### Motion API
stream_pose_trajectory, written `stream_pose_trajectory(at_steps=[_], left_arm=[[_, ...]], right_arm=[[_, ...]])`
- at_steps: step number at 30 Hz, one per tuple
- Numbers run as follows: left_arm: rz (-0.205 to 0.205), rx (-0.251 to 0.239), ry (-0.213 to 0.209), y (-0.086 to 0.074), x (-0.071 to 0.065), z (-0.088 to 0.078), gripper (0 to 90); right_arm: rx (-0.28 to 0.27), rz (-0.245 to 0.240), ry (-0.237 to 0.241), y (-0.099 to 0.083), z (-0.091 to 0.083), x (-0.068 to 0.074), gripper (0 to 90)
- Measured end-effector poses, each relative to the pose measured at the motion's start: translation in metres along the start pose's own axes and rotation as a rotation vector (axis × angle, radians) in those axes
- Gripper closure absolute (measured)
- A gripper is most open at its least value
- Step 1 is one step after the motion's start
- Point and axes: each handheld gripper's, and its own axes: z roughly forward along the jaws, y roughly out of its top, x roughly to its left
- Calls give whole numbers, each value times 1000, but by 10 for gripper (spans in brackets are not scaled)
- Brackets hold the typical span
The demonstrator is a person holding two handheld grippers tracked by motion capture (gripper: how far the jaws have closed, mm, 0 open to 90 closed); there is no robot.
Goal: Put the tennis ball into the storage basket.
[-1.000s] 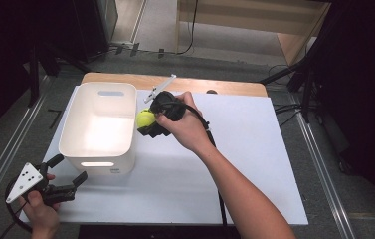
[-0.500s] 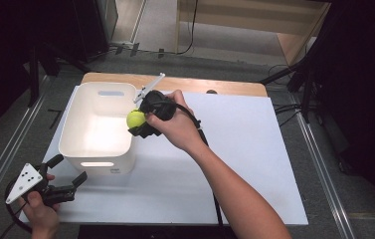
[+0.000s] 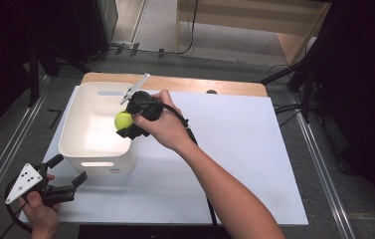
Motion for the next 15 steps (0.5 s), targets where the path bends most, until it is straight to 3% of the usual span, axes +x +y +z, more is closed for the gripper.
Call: stream_pose_trajectory(at_steps=[6, 15], left_arm=[[2, 0, -2, 0, 0, 0, 2], [2, 0, -4, 0, 0, -1, 1]], right_arm=[[2, -26, 18, 6, 13, 5, 237], [38, -24, 29, 10, 29, 10, 236]])
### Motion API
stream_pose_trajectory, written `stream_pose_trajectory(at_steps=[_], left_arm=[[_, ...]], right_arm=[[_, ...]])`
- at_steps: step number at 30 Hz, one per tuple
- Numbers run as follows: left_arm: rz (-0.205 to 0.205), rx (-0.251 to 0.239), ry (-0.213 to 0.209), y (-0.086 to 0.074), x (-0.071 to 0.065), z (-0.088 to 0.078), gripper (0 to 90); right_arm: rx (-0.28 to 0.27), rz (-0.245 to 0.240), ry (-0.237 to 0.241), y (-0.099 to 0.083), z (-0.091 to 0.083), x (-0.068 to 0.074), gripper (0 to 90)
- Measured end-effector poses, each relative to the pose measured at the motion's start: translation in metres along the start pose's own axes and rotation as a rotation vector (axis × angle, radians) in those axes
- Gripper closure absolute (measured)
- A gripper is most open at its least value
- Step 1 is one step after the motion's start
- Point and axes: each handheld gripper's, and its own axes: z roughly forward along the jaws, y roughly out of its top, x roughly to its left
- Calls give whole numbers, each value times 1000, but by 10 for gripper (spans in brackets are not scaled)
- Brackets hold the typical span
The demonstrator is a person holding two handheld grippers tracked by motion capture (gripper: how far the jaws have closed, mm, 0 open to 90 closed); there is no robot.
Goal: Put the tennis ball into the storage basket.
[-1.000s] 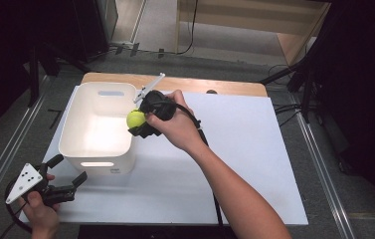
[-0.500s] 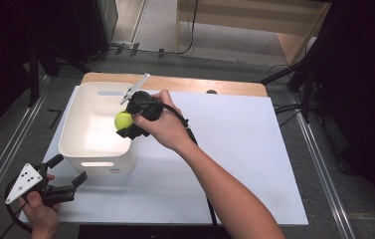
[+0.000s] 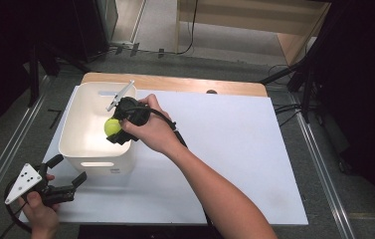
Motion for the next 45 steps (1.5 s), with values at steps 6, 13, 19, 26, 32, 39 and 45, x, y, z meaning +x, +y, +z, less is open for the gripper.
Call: stream_pose_trajectory(at_steps=[6, 13, 19, 26, 32, 39, 45], left_arm=[[3, 1, -1, 0, 0, 0, 2], [2, 0, -2, 0, 1, 0, 2], [2, 1, -2, 0, 0, 0, 2], [3, 1, -3, 0, 0, 0, 2], [3, 2, 0, 0, 1, -1, 2], [2, 2, -1, 0, 0, 0, 2], [-1, -1, 0, 0, 0, 0, 2]], right_arm=[[25, 1, 4, 0, 9, 1, 235], [63, -38, 24, -2, 17, 1, 230], [75, -55, 23, -3, 17, 2, 221], [55, -77, 29, -5, 10, 2, 191], [30, -82, 21, -7, 2, 5, 142], [-34, -65, -6, -20, -12, 3, 105], [-57, -37, -23, -30, -23, 1, 80]])
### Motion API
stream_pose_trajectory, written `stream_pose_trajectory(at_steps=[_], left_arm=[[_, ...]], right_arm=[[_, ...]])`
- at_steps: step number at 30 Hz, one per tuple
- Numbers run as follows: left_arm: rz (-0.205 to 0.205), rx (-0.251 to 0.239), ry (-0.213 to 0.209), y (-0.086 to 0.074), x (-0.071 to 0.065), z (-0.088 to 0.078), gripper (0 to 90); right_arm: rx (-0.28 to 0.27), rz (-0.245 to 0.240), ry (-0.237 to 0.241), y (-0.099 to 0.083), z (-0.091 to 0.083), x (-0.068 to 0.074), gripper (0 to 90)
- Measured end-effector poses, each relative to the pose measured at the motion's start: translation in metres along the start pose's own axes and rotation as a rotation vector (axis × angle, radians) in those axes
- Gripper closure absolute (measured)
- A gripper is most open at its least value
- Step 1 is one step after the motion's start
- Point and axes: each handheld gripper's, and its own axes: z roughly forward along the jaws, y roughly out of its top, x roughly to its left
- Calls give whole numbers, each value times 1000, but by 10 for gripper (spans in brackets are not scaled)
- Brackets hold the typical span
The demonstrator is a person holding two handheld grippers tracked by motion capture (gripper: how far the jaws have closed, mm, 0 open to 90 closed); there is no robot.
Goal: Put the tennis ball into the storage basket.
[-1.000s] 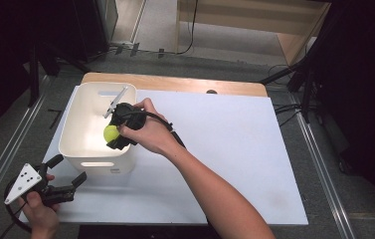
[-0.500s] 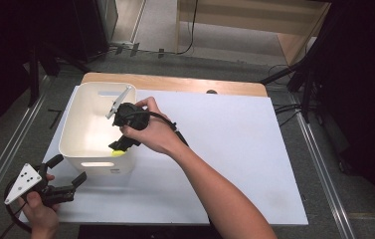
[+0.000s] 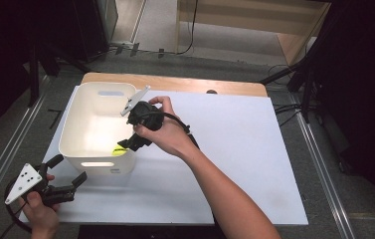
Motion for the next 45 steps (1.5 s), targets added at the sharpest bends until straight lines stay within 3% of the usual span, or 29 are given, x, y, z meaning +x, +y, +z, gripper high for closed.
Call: stream_pose_trajectory(at_steps=[3, 5, 18, 45], left_arm=[[2, 2, 0, 0, 0, 0, 1], [1, 1, 0, 0, 0, 0, 2], [2, 3, 0, 0, 0, 0, 2], [5, 6, 7, 0, 0, 0, 2]], right_arm=[[-11, 7, -9, -6, -3, -1, 64], [-11, 14, -11, -10, -5, -2, 0], [-54, 71, -35, -41, -23, -7, 0], [-139, 189, -150, -127, -61, -8, 0]])
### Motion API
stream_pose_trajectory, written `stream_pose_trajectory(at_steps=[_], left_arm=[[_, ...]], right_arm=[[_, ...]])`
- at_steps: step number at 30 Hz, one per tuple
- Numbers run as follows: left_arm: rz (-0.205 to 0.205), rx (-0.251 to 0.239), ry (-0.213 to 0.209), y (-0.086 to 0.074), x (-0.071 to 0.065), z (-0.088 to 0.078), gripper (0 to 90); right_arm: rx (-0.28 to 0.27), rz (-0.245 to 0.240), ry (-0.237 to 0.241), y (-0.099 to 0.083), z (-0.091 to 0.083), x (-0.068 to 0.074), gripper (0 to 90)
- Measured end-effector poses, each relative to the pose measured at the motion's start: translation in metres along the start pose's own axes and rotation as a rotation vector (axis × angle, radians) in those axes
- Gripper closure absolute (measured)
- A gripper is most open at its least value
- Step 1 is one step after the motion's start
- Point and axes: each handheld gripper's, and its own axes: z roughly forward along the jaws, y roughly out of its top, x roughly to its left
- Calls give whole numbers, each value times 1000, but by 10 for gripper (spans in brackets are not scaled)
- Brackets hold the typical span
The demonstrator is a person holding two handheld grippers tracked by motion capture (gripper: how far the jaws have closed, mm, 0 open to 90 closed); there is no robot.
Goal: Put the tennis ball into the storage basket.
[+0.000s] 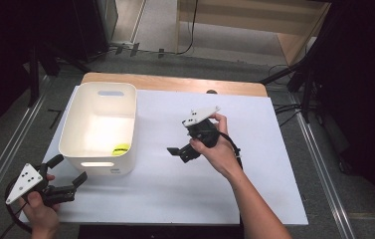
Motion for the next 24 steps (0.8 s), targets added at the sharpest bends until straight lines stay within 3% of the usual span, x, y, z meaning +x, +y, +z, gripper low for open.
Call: stream_pose_trajectory(at_steps=[16, 24], left_arm=[[9, 9, 5, 0, 0, 0, 2], [9, 10, 7, 0, 0, 0, 1]], right_arm=[[-101, 89, -80, -57, -28, -10, 0], [-154, 131, -143, -91, -43, -12, 0]])
